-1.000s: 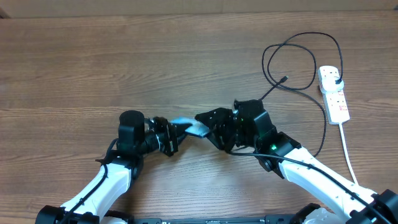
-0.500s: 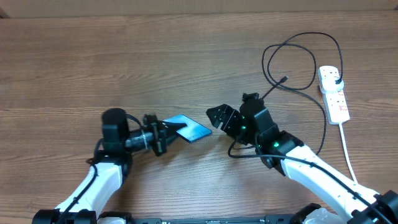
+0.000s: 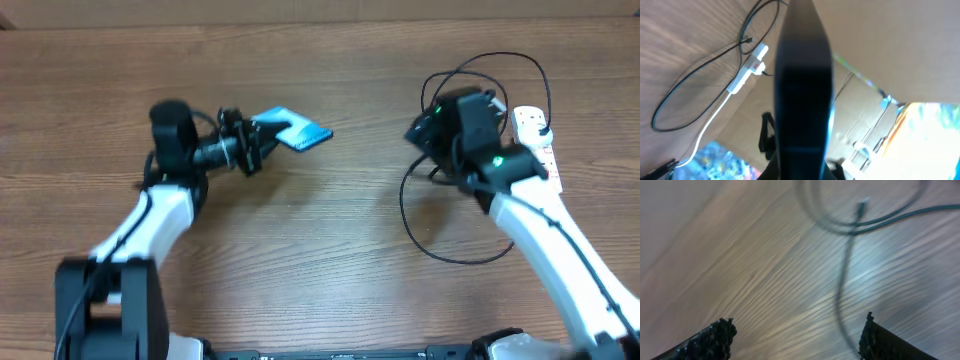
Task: Plug charger to phone and switch on socket
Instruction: 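Move the right gripper to the black cable's USB-C plug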
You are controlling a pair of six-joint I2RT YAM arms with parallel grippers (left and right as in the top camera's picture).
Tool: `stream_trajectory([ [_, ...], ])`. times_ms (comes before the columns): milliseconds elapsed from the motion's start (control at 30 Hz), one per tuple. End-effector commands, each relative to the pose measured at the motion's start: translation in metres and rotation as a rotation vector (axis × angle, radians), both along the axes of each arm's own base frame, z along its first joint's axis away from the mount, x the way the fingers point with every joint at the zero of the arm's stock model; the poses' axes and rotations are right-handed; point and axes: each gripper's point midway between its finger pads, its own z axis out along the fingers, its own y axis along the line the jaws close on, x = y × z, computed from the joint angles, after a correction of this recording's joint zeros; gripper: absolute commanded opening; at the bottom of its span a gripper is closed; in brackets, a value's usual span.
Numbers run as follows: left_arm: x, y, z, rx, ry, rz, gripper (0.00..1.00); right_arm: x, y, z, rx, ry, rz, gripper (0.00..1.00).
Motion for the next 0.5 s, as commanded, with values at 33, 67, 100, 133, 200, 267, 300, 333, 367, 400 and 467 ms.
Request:
stream_trajectory([
  [33,-0.003,-0.036,0.014,-0.08,-0.11,-0.334,0.04,0.03,-0.042,-0.046,-0.055,0.139,-0.086,0.82],
  [67,-0.005,-0.041,0.012,-0.092,-0.107,-0.371,0.04,0.035,-0.043,-0.057,-0.046,0.174,-0.079,0.82],
  [100,-0.007,-0.045,0.01,-0.099,-0.1,-0.393,0.04,0.04,-0.043,-0.065,-0.041,0.202,-0.068,0.79],
  [133,-0.009,-0.049,0.007,-0.105,-0.09,-0.412,0.04,0.043,-0.043,-0.074,-0.039,0.228,-0.066,0.76],
  [200,-0.013,-0.056,0.004,-0.107,-0.088,-0.436,0.04,0.05,-0.042,-0.095,-0.04,0.277,-0.066,0.7],
  [267,-0.015,-0.06,0.004,-0.105,-0.102,-0.448,0.04,0.054,-0.041,-0.107,-0.038,0.292,-0.064,0.69],
  [300,-0.016,-0.061,0.004,-0.103,-0.113,-0.453,0.04,0.056,-0.04,-0.114,-0.037,0.299,-0.063,0.68],
  [333,-0.017,-0.062,0.005,-0.103,-0.126,-0.46,0.04,0.058,-0.039,-0.121,-0.038,0.305,-0.062,0.68],
  [367,-0.018,-0.062,0.005,-0.101,-0.136,-0.463,0.04,0.059,-0.038,-0.126,-0.036,0.307,-0.059,0.69],
  [400,-0.018,-0.062,0.005,-0.098,-0.15,-0.464,0.04,0.061,-0.038,-0.13,-0.037,0.31,-0.058,0.69],
  [467,-0.017,-0.062,0.005,-0.093,-0.174,-0.466,0.04,0.066,-0.037,-0.143,-0.041,0.311,-0.052,0.69],
])
